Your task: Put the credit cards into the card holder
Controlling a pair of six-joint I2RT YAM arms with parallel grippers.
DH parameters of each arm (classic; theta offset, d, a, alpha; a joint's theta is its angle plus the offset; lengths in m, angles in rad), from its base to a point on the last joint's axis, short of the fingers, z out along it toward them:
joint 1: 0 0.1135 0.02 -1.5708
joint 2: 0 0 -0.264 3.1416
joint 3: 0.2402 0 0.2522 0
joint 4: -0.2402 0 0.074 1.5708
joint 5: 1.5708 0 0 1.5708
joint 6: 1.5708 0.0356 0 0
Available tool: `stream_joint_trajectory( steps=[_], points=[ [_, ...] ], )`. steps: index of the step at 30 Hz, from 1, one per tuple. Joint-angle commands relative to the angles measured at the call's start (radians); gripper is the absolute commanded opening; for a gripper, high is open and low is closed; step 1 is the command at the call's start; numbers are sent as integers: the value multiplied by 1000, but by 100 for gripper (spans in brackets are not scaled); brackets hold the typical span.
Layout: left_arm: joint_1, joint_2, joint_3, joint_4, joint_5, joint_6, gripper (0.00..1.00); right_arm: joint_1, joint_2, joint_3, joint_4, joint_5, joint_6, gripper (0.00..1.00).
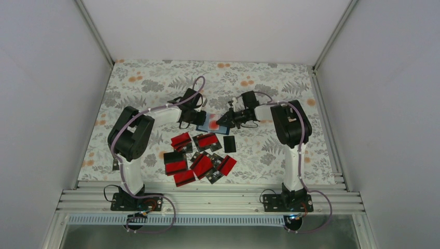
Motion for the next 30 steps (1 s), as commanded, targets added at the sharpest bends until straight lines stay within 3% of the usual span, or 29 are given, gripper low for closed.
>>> stream_joint_trajectory(
  steps=[1, 16, 30],
  points=[
    [-12, -2, -37, -37, 19, -21, 8, 34, -22, -11, 21, 81, 45, 4],
    [-11, -39, -80, -14, 31, -35, 8, 98, 8, 41, -7, 120, 64, 5],
    [-10, -76, -120, 7, 11, -48, 8, 101, -76, 64, -264, 275, -112, 37]
  ],
)
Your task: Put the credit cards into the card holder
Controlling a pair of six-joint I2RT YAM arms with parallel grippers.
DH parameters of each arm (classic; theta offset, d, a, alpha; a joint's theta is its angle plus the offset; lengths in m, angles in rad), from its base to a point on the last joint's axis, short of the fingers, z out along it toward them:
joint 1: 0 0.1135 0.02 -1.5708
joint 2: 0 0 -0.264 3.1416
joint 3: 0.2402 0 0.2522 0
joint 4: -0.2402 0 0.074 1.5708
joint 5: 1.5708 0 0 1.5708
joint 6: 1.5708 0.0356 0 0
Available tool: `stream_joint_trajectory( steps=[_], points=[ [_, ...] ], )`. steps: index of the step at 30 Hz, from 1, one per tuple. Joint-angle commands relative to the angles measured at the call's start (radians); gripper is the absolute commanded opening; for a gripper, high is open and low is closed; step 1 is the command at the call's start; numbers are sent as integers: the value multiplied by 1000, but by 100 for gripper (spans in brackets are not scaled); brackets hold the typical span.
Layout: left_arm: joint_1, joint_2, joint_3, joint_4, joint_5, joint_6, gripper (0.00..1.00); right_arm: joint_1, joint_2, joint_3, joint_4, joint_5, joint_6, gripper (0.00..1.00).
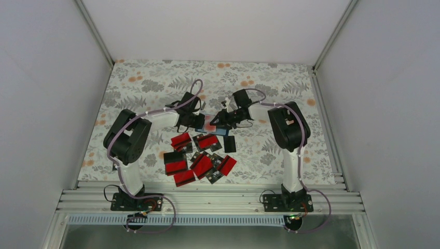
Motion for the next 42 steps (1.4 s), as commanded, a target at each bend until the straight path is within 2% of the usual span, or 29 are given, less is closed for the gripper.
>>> stream_joint_trajectory(
  steps=[1, 6, 13, 24, 28, 42],
  points=[
    [-7, -24, -36, -37, 3, -12, 8, 10, -47, 9, -148, 130, -82, 41],
    [-6, -38, -56, -27, -3, -16, 8, 10, -77, 15, -208, 184, -117, 54],
    [-6, -44, -66, -18, -5, -17, 8, 10, -104, 62, -294, 258, -155, 63],
    [-6, -26, -58, -11, -1, -8, 8, 11, -110, 89, -338, 318, -175, 65],
    [-6, -9, -47, -2, 9, -6, 8, 29, -85, 126, -348, 292, -182, 65],
    [-8, 40, -48, 49, 81, -4, 8, 95, 5, 251, -419, 345, -170, 65]
  ],
)
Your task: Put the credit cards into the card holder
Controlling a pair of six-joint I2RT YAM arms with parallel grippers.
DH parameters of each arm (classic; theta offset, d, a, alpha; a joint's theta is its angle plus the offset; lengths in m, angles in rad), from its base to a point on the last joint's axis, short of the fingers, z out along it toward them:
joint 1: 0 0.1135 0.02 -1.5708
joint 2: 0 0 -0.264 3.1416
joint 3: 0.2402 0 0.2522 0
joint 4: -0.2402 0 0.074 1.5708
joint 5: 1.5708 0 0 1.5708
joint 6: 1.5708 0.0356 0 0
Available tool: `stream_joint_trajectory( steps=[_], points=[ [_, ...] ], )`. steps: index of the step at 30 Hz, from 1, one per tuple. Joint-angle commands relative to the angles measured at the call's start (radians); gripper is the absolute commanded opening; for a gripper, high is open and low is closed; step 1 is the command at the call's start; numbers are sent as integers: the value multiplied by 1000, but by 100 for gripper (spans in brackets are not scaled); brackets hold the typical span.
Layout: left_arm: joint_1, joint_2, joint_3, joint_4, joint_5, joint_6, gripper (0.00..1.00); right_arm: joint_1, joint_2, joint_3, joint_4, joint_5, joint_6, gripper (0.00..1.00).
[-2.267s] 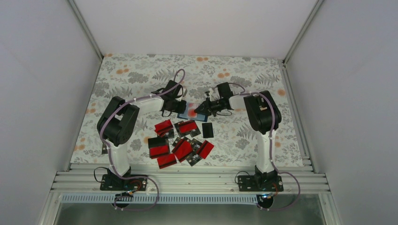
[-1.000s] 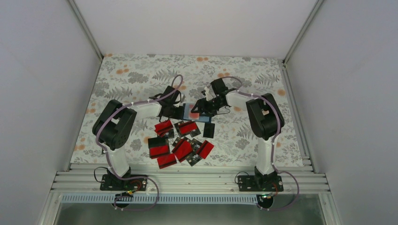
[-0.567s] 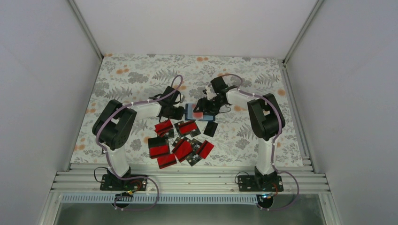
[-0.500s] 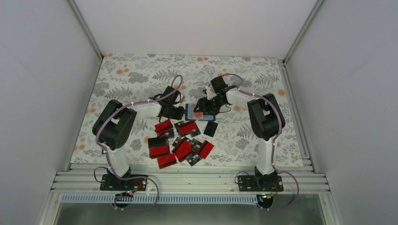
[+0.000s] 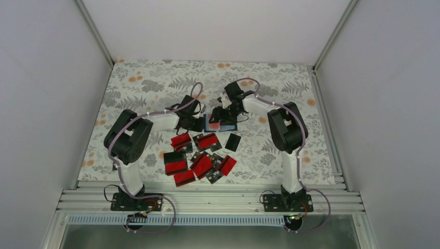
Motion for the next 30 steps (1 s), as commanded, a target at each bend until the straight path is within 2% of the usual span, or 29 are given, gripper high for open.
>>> stream_joint_trajectory(
  steps=[1, 12, 30],
  points=[
    [-2, 43, 8, 12, 36, 4, 8, 36, 42, 51, -41, 18, 3, 65],
    [0, 19, -9, 7, 19, 9, 8, 64, 47, 92, -86, 78, 0, 67],
    [1, -213, -80, -84, -131, -41, 10, 35, -103, 28, -109, 113, -55, 86]
  ],
)
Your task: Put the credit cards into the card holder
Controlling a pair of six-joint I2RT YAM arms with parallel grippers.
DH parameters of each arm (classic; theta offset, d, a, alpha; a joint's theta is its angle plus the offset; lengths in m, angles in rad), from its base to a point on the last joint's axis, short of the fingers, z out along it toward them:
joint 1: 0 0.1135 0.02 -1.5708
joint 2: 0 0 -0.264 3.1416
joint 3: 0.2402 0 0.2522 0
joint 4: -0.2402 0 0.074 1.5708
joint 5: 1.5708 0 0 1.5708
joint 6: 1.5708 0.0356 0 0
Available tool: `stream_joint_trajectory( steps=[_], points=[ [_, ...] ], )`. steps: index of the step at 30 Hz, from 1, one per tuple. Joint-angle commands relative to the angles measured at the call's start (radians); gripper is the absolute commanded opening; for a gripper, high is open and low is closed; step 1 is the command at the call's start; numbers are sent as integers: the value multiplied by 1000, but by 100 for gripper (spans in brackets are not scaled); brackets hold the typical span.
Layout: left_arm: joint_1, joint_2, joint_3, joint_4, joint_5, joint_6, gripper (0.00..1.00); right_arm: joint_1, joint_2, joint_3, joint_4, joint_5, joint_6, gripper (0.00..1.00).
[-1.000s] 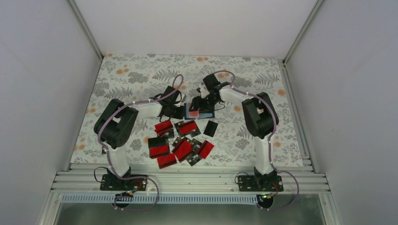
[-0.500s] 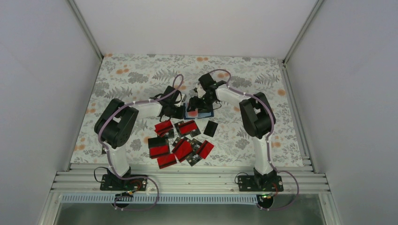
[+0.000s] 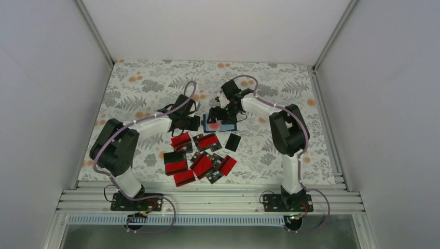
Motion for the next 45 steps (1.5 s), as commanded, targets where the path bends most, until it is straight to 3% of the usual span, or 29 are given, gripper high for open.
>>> stream_joint_trajectory(
  steps=[1, 13, 25, 45],
  points=[
    [-1, -74, -18, -53, -59, -25, 11, -8, -89, -15, -22, 26, -24, 87],
    [-11, -291, -91, -220, -95, -70, 23, -26, -259, -106, -34, 62, -23, 90],
    [-155, -414, -153, -338, -151, -143, 41, -26, -505, -367, 30, 43, 45, 94],
    [-444, -376, -185, -411, -222, -256, 79, -2, -831, -642, 70, 30, 211, 96]
  ],
)
